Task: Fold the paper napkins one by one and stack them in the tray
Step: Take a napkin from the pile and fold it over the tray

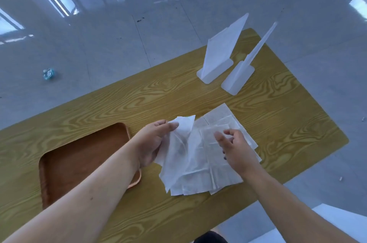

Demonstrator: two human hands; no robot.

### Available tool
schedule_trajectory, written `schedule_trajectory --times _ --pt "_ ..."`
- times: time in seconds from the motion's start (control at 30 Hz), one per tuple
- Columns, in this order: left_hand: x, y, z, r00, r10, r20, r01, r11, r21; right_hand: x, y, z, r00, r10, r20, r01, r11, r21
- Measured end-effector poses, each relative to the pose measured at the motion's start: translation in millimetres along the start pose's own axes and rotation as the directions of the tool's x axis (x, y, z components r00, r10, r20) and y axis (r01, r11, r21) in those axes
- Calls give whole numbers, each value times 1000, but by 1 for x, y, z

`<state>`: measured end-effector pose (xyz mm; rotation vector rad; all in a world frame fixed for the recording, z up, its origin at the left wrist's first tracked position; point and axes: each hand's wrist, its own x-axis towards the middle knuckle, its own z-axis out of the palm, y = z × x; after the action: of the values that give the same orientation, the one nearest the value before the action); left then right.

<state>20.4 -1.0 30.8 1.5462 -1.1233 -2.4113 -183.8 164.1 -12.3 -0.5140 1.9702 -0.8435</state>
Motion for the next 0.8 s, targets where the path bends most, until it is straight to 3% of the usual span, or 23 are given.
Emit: schedule_trajectory --times 0.1,0.2,0.43,0.53,0.63,0.8 --pt "-30 8 -16 999 13 -32 -18 989 -149 -5 -17 18 975 107 196 -133 983 130" --pt "-58 14 -37 998 33 -52 -45 966 -256 -15 -36 46 879 141 456 -267 937 224" --pt "-109 18 -92 985 166 -55 -173 865 -472 -36 -95 128 631 -4 776 -380 871 313" --pt "-122 15 -117 981 164 -104 -194 833 -518 -39 -119 152 635 -79 768 -384 830 403" --pt "-135 9 -141 948 175 -267 -284 842 -458 -32 -143 164 658 -111 745 -390 796 463" --pt "-154 -4 -166 833 213 -511 -376 894 -241 -10 -174 172 712 -70 699 -268 892 363"
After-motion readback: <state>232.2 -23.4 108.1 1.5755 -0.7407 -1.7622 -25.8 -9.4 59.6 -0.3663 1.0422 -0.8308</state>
